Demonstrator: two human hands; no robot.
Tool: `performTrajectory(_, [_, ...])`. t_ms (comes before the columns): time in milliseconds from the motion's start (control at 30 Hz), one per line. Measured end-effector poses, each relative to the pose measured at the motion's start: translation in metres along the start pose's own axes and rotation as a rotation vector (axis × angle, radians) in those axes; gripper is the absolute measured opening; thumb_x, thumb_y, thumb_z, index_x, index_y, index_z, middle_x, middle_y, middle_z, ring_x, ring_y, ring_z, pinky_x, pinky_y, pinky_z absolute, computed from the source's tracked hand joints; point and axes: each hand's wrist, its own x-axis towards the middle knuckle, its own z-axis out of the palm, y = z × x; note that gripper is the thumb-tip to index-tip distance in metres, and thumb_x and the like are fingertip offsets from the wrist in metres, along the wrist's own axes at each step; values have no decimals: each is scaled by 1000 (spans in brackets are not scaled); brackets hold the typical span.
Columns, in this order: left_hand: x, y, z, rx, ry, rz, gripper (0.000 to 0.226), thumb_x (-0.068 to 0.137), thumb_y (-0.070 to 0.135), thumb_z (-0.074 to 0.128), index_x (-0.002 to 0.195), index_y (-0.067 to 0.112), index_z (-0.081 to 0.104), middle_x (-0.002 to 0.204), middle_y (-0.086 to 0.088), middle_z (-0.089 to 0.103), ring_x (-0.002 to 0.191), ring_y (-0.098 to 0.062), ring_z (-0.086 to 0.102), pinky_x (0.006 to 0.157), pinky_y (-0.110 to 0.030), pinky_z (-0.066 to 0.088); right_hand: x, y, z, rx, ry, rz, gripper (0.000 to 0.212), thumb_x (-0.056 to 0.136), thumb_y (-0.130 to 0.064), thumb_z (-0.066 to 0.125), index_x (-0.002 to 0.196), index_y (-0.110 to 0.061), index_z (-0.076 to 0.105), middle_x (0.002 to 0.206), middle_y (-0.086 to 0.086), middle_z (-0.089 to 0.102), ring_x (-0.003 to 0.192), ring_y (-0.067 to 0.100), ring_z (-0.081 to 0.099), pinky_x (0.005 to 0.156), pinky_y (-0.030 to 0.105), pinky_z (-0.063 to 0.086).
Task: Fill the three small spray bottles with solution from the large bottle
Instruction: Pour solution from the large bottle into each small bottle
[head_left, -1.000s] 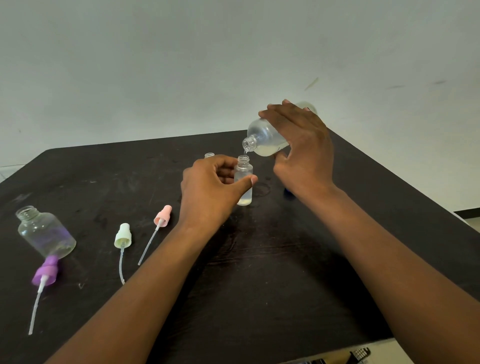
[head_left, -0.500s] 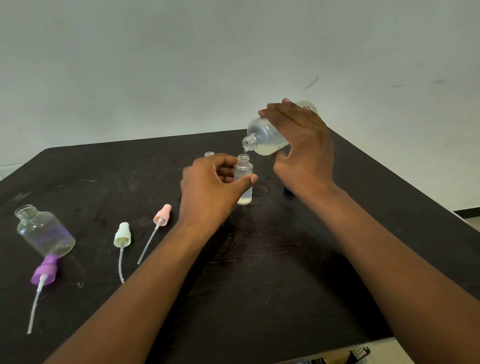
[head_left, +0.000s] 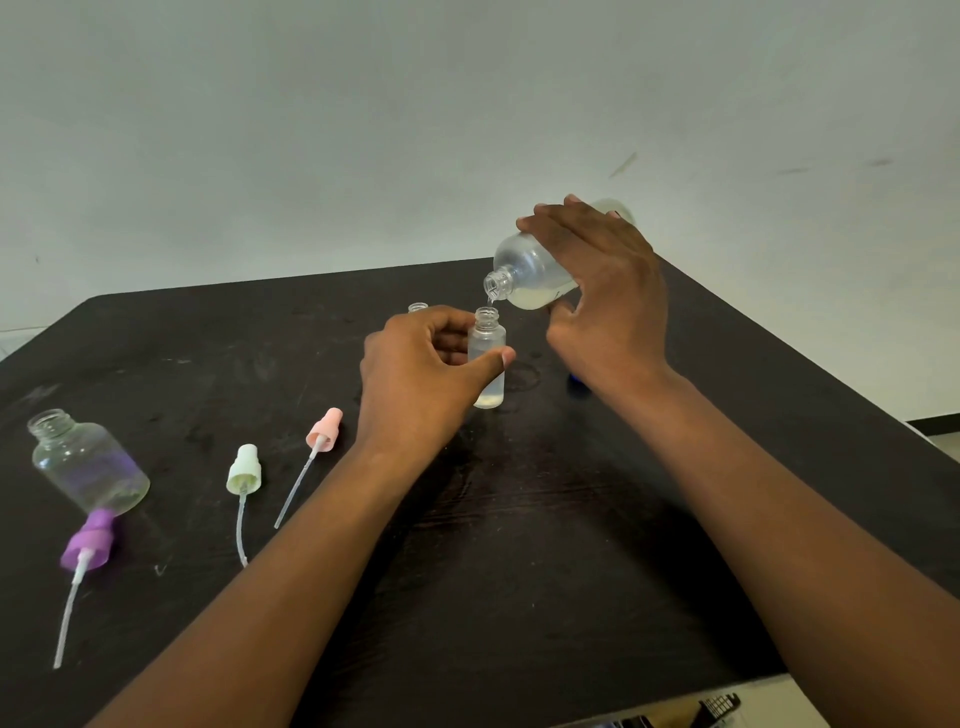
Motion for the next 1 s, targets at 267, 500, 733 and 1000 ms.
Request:
performTrajectory(267, [1, 0, 0, 6, -3, 11, 32, 76, 34, 95, 103, 27, 80, 83, 22, 74, 76, 7, 73, 73, -14, 61, 0, 0, 0, -5, -1, -3, 74, 68, 12, 64, 135, -19, 68, 142, -3, 65, 143, 21, 52, 120, 47, 38])
performTrajectory(500, [1, -1, 1, 0, -7, 15, 32, 76, 35, 95, 104, 28, 81, 84, 22, 75, 76, 7, 73, 74, -14, 61, 0, 1, 0, 7, 0, -6, 74, 68, 13, 64, 135, -18, 68, 141, -2, 66, 143, 23, 52, 119, 49, 39])
performTrajectory(733, [0, -1, 1, 0, -6, 15, 31, 76, 34, 95, 103, 28, 81, 82, 23, 74, 76, 7, 72, 73, -11, 59, 0, 1, -1, 8, -4, -3, 74, 68, 13, 64, 135, -18, 68, 142, -2, 65, 143, 22, 52, 119, 49, 39])
performTrajectory(1000, [1, -2, 1, -9, -6, 14, 30, 76, 34, 95, 101, 31, 79, 83, 22, 75, 76, 7, 73, 73, -13, 60, 0, 0, -1, 11, -12, 9, 74, 69, 13, 64, 136, -19, 68, 143, -2, 65, 144, 21, 51, 121, 47, 37])
